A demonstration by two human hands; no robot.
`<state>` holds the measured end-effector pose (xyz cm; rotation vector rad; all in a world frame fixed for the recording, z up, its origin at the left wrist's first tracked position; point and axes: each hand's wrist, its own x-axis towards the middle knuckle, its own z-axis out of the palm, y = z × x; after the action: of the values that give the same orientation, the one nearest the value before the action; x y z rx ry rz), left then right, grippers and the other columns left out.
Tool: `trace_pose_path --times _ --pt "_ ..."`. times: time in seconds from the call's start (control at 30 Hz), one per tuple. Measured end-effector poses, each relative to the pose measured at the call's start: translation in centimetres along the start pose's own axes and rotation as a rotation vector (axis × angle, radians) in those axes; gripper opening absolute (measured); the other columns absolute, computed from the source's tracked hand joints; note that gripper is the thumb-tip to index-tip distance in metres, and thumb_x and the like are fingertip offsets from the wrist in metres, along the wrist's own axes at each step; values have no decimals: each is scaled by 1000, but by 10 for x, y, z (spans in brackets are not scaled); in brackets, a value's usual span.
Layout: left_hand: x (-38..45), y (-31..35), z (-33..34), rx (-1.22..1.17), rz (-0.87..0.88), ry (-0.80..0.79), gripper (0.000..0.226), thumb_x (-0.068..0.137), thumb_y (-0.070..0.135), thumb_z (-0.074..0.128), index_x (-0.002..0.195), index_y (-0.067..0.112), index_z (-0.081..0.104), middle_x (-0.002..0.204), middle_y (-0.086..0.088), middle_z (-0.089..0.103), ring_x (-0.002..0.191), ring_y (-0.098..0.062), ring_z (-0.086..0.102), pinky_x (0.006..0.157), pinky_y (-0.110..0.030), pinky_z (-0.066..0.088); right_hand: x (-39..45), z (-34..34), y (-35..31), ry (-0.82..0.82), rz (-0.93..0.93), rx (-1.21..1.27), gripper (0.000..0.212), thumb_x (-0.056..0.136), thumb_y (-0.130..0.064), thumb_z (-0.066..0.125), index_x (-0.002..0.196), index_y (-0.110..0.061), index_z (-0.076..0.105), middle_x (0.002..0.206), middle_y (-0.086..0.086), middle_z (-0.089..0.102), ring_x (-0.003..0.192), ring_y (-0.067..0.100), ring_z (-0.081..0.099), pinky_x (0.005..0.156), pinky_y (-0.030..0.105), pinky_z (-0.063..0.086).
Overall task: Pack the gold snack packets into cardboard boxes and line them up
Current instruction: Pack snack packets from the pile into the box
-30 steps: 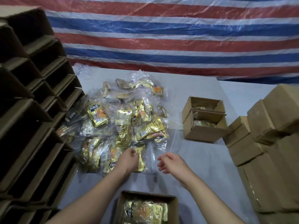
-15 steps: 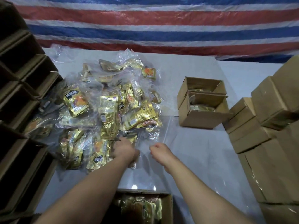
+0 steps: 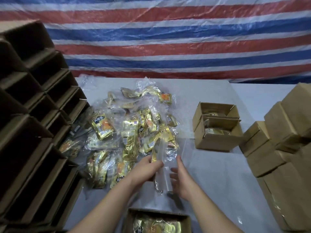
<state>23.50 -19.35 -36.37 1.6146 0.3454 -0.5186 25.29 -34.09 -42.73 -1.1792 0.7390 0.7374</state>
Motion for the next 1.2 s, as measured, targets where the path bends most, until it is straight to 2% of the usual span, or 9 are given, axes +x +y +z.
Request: trace_pose_path --times 0.13,0.23,0.4,0.57,0.77,0.87,0.97,1.07,1.2 --pt "-29 25 0 -100 88 -64 32 84 17 56 116 20 59 94 0 75 86 -17 72 76 -31 59 -26 4 0 -344 -77 126 74 83 -75 42 118 -18 73 118 12 71 100 30 71 72 39 58" --pt "-40 40 -5 -22 120 -40 39 87 15 52 126 23 55 102 4 74 93 -13 71 86 -31 57 -43 8 -4 -352 -178 224 58 89 -59 52 124 -17 70 127 13 66 115 33 64 92 49 55" --pt "-52 54 -7 132 177 -44 49 92 11 48 140 21 44 124 -2 63 111 -18 62 100 -43 50 -69 -2 -20 -287 -294 191 25 80 -35 62 80 -13 73 66 4 64 58 20 65 52 33 53" --pt "-54 57 -1 279 269 108 67 92 27 52 153 25 25 153 1 39 137 -20 40 114 -45 35 -100 -6 -37 -310 -502 153 37 76 -15 70 111 -3 68 94 18 73 75 28 71 67 39 60" --pt "-58 58 27 580 467 174 69 91 58 26 152 26 28 152 -1 40 137 -21 40 114 -41 32 -125 35 -39 -302 -441 169 58 83 -53 60 125 -14 65 120 12 69 110 27 67 95 44 52" --pt "-58 55 29 619 514 146 67 93 49 15 155 23 22 157 2 31 143 -11 28 115 -24 19 -133 34 -43 -355 -429 124 53 82 -54 61 115 -14 73 108 12 74 95 23 73 77 36 59" --pt "-68 53 20 371 517 23 52 98 45 38 148 41 29 127 27 56 115 14 51 94 -3 36 -136 21 -40 -377 -409 140 53 83 -33 68 125 -2 64 104 18 72 92 31 72 74 41 59" --pt "-80 48 8 247 501 40 41 90 43 59 126 56 45 100 24 64 89 8 63 71 -8 48 -135 11 -34 -418 -352 148 46 85 -28 66 123 -1 66 116 23 68 99 36 70 89 51 55" --pt "-83 22 -27 329 439 172 32 96 39 56 126 30 57 117 16 61 100 6 57 89 -23 48 -133 -8 -21 -385 -394 202 28 76 -27 69 96 -10 80 104 23 72 84 30 73 80 46 59"
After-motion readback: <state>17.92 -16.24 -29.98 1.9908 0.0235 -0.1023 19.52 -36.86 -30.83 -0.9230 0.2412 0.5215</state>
